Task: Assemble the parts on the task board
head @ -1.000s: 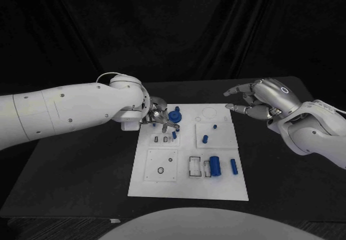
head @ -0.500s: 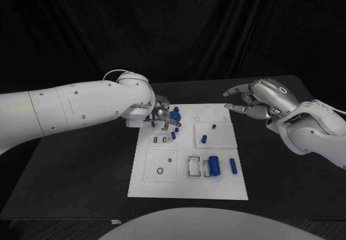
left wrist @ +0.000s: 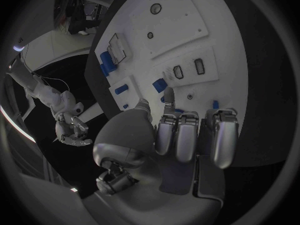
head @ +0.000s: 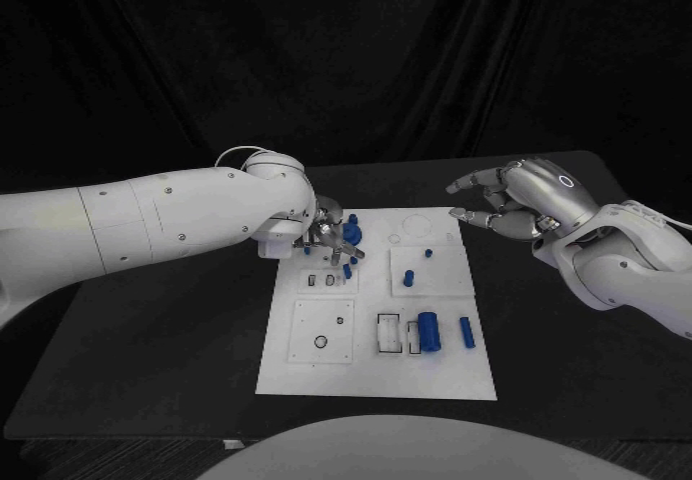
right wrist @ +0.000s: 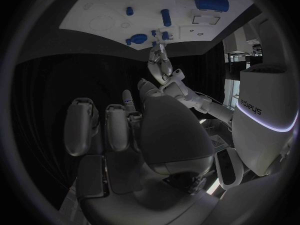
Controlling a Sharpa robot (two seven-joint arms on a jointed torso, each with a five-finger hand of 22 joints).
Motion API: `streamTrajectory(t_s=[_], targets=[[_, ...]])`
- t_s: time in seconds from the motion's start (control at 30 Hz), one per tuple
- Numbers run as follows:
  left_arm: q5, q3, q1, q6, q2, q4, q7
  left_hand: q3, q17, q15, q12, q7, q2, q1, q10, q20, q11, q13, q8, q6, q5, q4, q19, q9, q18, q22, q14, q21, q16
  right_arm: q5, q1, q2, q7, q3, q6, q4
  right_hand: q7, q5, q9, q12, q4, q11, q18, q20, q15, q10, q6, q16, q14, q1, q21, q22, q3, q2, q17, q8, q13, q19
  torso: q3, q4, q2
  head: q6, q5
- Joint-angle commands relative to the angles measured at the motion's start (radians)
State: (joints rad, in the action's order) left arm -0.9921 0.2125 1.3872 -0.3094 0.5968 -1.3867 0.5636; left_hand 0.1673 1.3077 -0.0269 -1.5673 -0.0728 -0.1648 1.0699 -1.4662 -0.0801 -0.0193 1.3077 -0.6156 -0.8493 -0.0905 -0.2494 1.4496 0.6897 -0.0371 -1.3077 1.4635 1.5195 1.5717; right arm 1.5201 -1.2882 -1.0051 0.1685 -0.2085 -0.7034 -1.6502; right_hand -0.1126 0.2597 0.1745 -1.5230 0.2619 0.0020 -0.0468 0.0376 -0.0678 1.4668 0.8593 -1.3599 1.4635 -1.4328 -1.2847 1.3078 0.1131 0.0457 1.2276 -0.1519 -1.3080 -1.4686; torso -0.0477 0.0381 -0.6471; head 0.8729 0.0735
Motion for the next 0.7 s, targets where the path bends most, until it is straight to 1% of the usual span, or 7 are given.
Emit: streamTrajectory(t_s=[0.03, 0.23, 0.43, 0.57, 0.7], targets=[[0.0, -0.001, -0.007, -0.014, -0.005, 0.005, -0.018, -0.008, 0.263, -0.009, -0.003, 0.005, -0.001, 0.003, -0.105, 0.001, 0.012, 0.263, 0.012, -0.02, -0.005, 0.004, -0.006, 0.005, 0.0, -0.136, 0.107, -0.004, -0.001, -0.002, 0.003, 0.001, -0.015, 0.001, -0.004, 0.001, 0.0, 0.007, -0.001, -0.003, -0.005, 0.009, -0.013, 0.007, 0.007, 0.06, 0.007, -0.005, 0.049, -0.001, -0.005, 0.182, 0.002, -0.011, 0.0, 0.002, -0.196, -0.022, 0.0007, -0.0018, 0.001, 0.0, -0.003], [0.0, -0.001, -0.018, -0.016, -0.01, 0.014, -0.029, -0.017, 0.263, -0.014, -0.003, 0.01, -0.003, -0.001, -0.105, 0.006, 0.017, 0.263, 0.047, -0.048, -0.008, 0.009, -0.011, 0.002, -0.002, -0.131, 0.107, -0.009, -0.001, -0.005, 0.005, 0.001, -0.014, 0.001, -0.004, 0.003, 0.0, 0.007, -0.001, -0.003, -0.005, 0.009, -0.013, 0.007, 0.007, 0.06, 0.007, -0.005, 0.049, -0.001, -0.005, 0.182, 0.002, -0.011, 0.0, 0.002, -0.196, -0.022, 0.0008, -0.0024, 0.001, 0.0, -0.008], [0.0, -0.001, -0.027, -0.013, -0.017, 0.025, -0.04, -0.021, 0.263, -0.016, -0.003, 0.013, -0.003, -0.002, -0.105, 0.008, 0.019, 0.263, 0.064, -0.062, -0.011, 0.012, -0.013, 0.001, -0.003, -0.129, 0.107, -0.011, -0.001, -0.006, 0.007, 0.002, -0.013, 0.001, -0.003, 0.004, 0.0, 0.01, -0.002, -0.003, -0.005, 0.009, -0.013, 0.007, 0.007, 0.06, 0.007, -0.006, 0.049, -0.001, -0.006, 0.182, 0.002, -0.011, 0.001, 0.002, -0.196, -0.022, 0.0001, -0.0039, 0.002, 0.0, -0.012], [0.0, -0.001, -0.034, -0.016, -0.022, 0.032, -0.046, -0.029, 0.263, -0.018, -0.003, 0.014, -0.003, 0.002, -0.105, 0.01, 0.021, 0.263, 0.081, -0.074, -0.017, 0.02, -0.019, 0.001, -0.005, -0.123, 0.107, -0.015, -0.001, -0.007, 0.008, 0.003, -0.014, 0.001, -0.002, 0.006, 0.0, 0.014, -0.002, -0.002, -0.006, 0.01, -0.013, 0.008, 0.008, 0.06, 0.008, -0.005, 0.049, -0.002, -0.005, 0.182, 0.003, -0.012, 0.0, 0.002, -0.196, -0.022, -0.0001, -0.0024, 0.002, 0.0, -0.01], [0.0, -0.001, -0.04, -0.021, -0.025, 0.038, -0.05, -0.035, 0.263, -0.02, -0.003, 0.016, -0.004, 0.006, -0.105, 0.012, 0.023, 0.263, 0.092, -0.081, -0.021, 0.026, -0.021, 0.001, -0.006, -0.12, 0.107, -0.017, -0.001, -0.007, 0.01, 0.003, -0.014, 0.001, -0.003, 0.007, -0.001, 0.019, -0.003, -0.003, -0.007, 0.011, -0.013, 0.008, 0.008, 0.06, 0.009, -0.005, 0.049, -0.002, -0.005, 0.182, 0.004, -0.012, 0.0, 0.003, -0.196, -0.022, -0.0005, -0.0029, 0.003, 0.0, -0.012]])
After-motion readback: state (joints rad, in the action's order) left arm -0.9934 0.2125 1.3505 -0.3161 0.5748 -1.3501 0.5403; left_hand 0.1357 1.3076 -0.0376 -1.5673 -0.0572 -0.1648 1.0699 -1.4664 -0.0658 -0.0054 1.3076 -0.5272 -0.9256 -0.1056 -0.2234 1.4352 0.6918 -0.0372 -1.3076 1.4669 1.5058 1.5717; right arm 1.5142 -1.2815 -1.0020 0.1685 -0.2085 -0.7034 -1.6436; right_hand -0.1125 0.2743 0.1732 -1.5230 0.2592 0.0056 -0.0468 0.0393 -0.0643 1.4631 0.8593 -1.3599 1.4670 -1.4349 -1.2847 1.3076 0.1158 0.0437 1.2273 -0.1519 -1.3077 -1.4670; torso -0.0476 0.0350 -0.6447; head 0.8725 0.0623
